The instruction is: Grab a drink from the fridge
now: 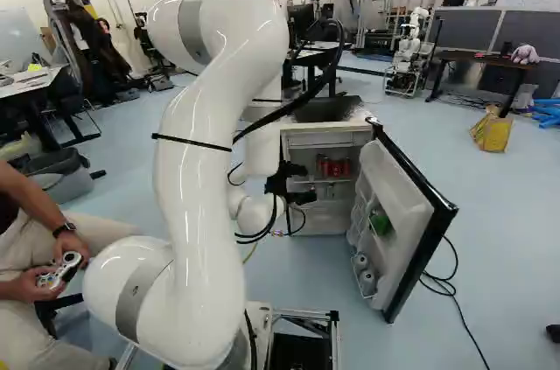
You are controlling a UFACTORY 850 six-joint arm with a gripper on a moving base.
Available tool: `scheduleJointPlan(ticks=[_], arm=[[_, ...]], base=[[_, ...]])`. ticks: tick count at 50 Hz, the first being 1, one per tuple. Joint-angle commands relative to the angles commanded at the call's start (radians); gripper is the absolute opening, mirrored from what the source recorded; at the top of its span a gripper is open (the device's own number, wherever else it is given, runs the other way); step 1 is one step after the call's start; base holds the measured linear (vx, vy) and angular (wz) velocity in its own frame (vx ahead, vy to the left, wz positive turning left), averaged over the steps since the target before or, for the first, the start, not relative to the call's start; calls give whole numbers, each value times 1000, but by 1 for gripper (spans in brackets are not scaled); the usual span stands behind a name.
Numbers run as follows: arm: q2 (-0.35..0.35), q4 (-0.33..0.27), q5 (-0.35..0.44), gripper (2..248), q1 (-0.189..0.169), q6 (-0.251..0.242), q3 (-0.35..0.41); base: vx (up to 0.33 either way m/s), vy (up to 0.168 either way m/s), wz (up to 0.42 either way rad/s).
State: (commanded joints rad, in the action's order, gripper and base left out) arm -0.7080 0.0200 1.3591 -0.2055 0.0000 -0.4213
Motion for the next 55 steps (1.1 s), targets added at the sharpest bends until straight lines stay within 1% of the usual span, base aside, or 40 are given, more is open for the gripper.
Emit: scheduleJointPlan(ticks=[10,38,55], arm=[[-32,0,0,247,4,0,-33],[-71,0,0,247,20,0,-103],[-75,0,0,247,22,0,-111]], base=[[0,0,0],[0,0,0],[0,0,0]])
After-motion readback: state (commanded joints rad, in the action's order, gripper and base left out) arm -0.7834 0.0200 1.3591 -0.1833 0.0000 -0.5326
